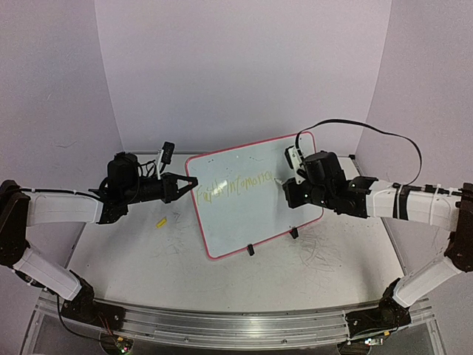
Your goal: Write a sentence on the whiteboard
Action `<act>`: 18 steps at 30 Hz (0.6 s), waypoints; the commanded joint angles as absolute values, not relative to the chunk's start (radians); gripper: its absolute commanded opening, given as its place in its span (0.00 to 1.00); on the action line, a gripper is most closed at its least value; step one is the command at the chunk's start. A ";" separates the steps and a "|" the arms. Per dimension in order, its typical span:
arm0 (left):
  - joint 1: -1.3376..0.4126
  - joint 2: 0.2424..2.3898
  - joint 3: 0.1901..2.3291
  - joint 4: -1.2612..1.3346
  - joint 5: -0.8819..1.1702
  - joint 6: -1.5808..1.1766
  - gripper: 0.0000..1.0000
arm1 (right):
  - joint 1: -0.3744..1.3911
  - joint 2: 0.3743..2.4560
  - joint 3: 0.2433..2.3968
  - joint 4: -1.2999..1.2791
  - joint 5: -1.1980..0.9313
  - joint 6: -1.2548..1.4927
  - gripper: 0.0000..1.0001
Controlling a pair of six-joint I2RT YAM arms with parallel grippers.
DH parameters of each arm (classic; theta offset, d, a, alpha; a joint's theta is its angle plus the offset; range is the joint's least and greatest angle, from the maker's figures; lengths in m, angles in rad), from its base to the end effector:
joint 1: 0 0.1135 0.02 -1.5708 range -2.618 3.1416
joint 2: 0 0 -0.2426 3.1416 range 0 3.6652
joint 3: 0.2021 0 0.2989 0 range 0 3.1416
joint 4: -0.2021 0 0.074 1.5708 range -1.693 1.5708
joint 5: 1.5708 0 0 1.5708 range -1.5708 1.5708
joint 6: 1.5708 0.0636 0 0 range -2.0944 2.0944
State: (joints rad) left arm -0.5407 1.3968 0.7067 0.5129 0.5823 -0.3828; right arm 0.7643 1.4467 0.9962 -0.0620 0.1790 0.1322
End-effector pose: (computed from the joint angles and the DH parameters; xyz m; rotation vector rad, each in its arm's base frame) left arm 0.2968 -0.2190 0.1899 0.5967 1.7730 -1.1633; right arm 0.2957 0.2678 0.2138 -0.5458 2.0221 0.3609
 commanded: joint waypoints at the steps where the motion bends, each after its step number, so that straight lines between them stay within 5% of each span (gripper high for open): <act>1: -0.551 1.406 0.728 0.460 0.561 -0.302 0.00 | 0.764 1.470 1.062 -0.010 0.227 0.137 0.00; 18: -0.550 1.404 0.723 0.458 0.560 -0.295 0.00 | 0.764 1.445 1.030 -0.053 0.214 0.151 0.00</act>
State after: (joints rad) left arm -0.5407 1.3968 0.7067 0.5068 0.5800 -0.3847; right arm 0.7647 1.4714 1.0419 -0.0499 0.2077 0.1327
